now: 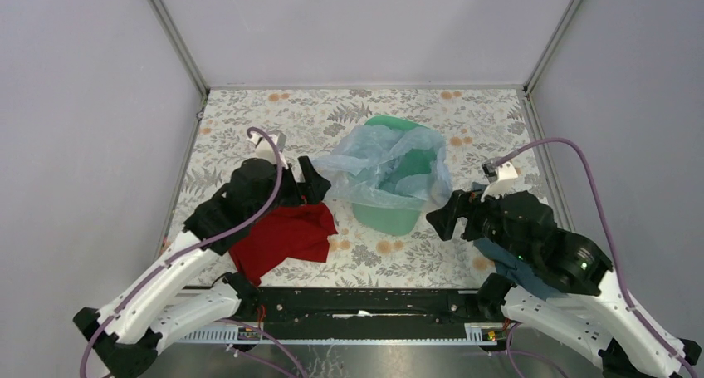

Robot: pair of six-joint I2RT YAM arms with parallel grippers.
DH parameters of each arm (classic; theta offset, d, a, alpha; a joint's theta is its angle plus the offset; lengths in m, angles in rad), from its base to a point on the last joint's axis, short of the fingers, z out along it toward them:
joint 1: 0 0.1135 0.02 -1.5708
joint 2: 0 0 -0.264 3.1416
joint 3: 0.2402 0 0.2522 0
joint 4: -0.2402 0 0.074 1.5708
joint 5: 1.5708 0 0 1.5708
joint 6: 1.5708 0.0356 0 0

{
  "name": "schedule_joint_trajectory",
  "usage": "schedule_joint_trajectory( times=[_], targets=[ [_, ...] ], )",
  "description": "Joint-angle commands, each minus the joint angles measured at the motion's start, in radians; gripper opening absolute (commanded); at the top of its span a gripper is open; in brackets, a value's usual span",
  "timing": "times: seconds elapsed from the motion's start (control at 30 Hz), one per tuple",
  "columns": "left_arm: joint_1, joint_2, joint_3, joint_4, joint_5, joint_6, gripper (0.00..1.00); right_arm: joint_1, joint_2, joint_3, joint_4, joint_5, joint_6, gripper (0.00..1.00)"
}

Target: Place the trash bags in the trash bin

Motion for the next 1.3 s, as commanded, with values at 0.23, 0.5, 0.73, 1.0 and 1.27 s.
schedule_joint_trajectory(
  times=[0.23, 0.5, 0.73, 1.0, 1.27],
  targets=[
    [0.004, -0.086, 0.335, -0.173, 0.023, 0.285, 0.99, -0.002, 0.113, 0.318, -0.127, 0.027, -0.190, 1.00],
    [-0.021, 0.160, 0.486, -0.067, 0.270, 0.414, 0.99, -0.002, 0.321, 0.459, -0.108, 0.203, -0.193, 0.99],
    [-0.242, 0.330, 0.526, -0.079, -0.001, 0.482, 0.99, -0.002, 0.428, 0.414, -0.044, 0.342, -0.180, 0.93],
    [-0.257, 0.374, 0.525, -0.090, -0.281, 0.454, 0.89, -0.003, 0.394, 0.316, 0.114, 0.519, -0.261, 0.65],
    [-0.256, 0.436, 0.576, -0.084, -0.233, 0.453, 0.65, -0.005, 0.416, 0.280, 0.222, 0.552, -0.330, 0.52]
  ],
)
